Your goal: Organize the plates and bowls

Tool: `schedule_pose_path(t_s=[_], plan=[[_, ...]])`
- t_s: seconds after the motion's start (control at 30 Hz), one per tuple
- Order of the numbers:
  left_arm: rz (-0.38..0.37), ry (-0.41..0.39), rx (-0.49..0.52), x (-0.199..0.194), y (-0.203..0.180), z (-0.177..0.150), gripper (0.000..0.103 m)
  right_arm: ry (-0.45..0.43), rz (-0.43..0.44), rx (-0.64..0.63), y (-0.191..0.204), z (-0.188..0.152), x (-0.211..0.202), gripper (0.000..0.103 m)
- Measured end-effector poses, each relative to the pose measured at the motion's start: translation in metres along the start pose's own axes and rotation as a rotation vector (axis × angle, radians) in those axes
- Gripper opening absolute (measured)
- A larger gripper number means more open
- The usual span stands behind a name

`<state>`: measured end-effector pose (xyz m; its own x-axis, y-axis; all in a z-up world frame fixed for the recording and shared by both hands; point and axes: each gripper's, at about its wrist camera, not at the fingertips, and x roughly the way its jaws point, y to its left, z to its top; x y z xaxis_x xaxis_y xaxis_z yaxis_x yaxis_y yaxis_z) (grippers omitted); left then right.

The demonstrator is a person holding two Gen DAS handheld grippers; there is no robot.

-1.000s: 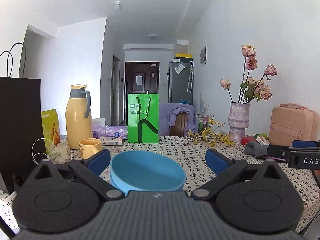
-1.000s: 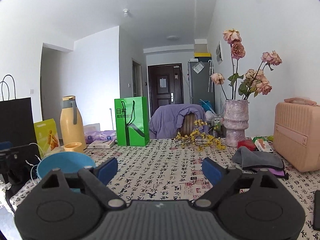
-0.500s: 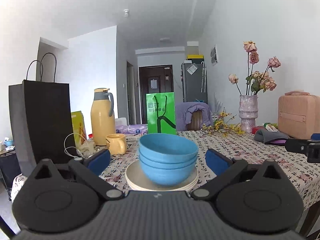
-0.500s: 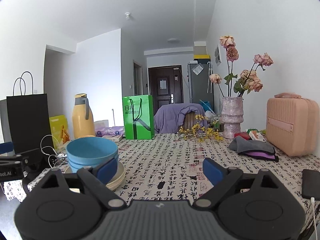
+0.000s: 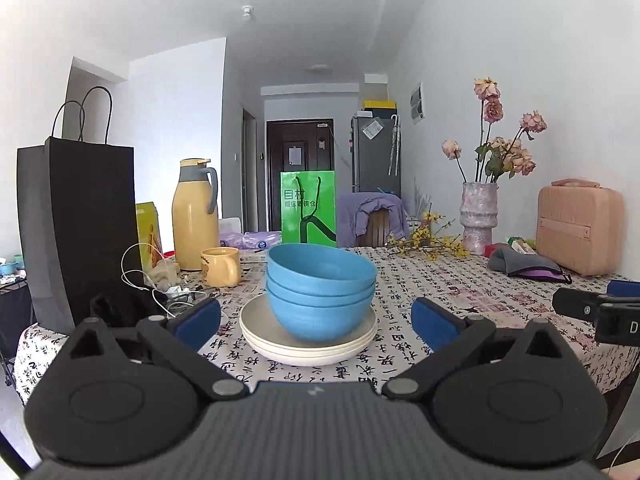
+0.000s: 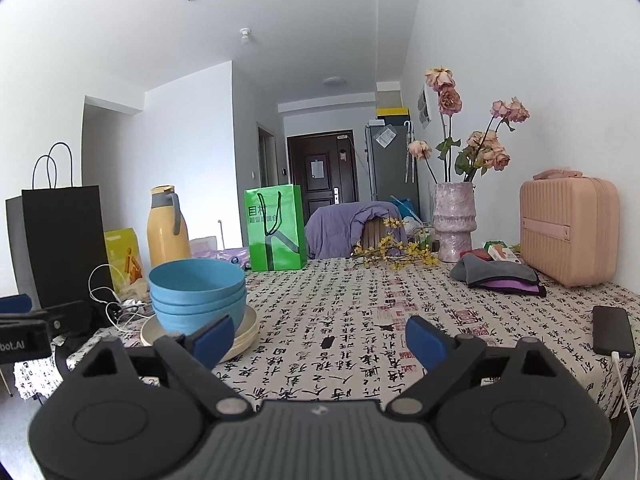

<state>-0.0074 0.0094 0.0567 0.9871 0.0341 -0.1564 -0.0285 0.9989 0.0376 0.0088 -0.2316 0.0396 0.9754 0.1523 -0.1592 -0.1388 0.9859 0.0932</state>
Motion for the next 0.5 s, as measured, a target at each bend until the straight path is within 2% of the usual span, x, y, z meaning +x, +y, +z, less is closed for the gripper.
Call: schedule_pose_path(t_s=[0.5], plan=[[0.002, 0.006, -0.012, 0.0000, 0.0018, 0.0008, 0.103, -0.015, 0.005, -0.021, 0.0029, -0.0007, -0.0025, 0.093]])
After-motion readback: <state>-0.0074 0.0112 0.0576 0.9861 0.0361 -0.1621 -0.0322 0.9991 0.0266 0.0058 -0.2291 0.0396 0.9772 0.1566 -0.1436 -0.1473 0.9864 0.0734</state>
